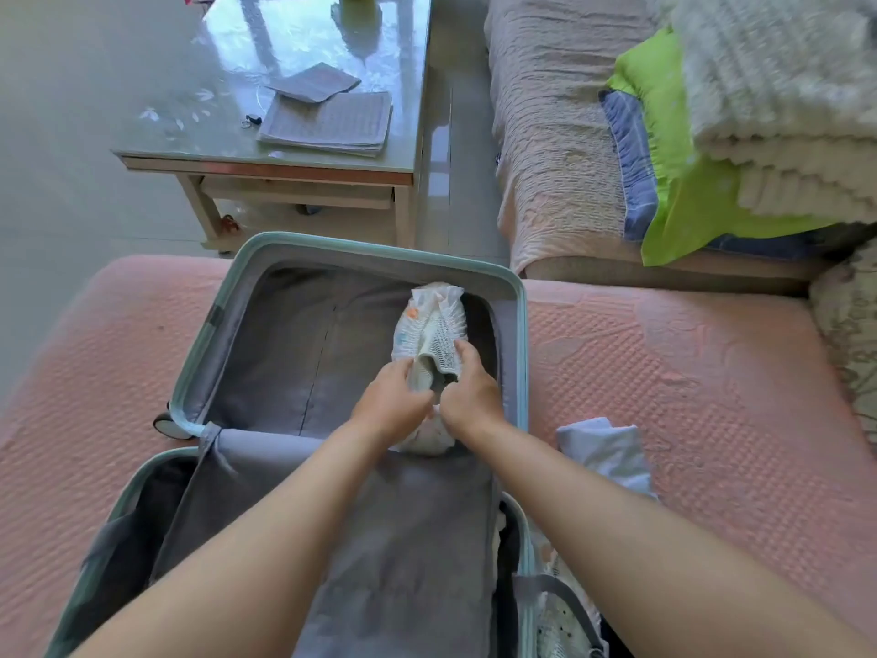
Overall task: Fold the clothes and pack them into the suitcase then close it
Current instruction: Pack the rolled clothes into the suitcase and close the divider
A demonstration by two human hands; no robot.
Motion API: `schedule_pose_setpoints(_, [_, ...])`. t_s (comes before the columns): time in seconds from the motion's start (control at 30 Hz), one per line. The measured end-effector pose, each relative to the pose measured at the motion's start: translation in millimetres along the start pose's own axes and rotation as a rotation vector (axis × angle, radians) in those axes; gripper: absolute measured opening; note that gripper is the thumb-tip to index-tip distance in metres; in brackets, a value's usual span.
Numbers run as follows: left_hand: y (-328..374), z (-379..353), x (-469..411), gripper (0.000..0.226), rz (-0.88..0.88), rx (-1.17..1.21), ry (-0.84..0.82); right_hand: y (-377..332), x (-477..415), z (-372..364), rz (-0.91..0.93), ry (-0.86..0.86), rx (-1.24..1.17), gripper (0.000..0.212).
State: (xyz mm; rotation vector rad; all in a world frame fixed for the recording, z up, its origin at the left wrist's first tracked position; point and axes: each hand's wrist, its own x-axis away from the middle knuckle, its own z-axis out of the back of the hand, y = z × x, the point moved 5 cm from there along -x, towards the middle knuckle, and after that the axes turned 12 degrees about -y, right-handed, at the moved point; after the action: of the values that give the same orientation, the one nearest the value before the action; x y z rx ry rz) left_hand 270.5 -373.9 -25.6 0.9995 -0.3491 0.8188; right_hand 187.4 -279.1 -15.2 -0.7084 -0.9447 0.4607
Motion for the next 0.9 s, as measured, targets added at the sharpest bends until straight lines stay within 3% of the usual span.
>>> schedule_pose_setpoints(0.13, [-25.3, -13.1, -15.4, 0.05, 0.007, 0.072, -0.119, 21.3, -19.7, -24.8, -0.047, -0.087, 0.155, 0.064])
schedule_pose_setpoints(0.23, [-32.5, -21.8, -21.3, 0.065, -0.03, -0.038, -0.186, 31.1, -30.5, -29.0, -0.056, -0.133, 0.381, 0.063])
schedule_pose_setpoints(0.37, [-47.6, -21.3, -24.3, 0.076, -0.001, -0.094, -0.211, 33.7, -38.0, -40.5, -0.066, -0.289, 0.244, 0.08])
schedule_pose_setpoints(0.57, [-62.0, -11.9, -21.5, 0.071, 0.025, -0.23, -0.173, 25.9, -46.3, -51.7, 0.025, -0.429, 0.118, 0.081])
schedule_pose_setpoints(0.67, [-54.2, -14.1, -13.5, 0.07, 0.024, -0.271, -0.136, 25.4, -39.0, -32.9, 0.095, -0.347, 0.111, 0.072])
schedule_pose_setpoints(0.73, [-33.2, -17.9, -1.3, 0.065, -0.02, -0.327, 0.003, 27.2, -19.9, -2.1, 0.168, -0.19, 0.146, 0.06])
schedule_pose_setpoints(0.8, [-14.4, -21.7, 9.7, 0.054, -0.151, -0.361, 0.172, 31.5, 0.4, 20.8, 0.247, -0.039, 0.217, 0.048])
schedule_pose_setpoints(0.9, [27.3, -53.4, 36.0, 0.032, -0.42, -0.389, 0.248, 63.2, 43.8, 52.0, 0.27, 0.054, 0.274, 0.032])
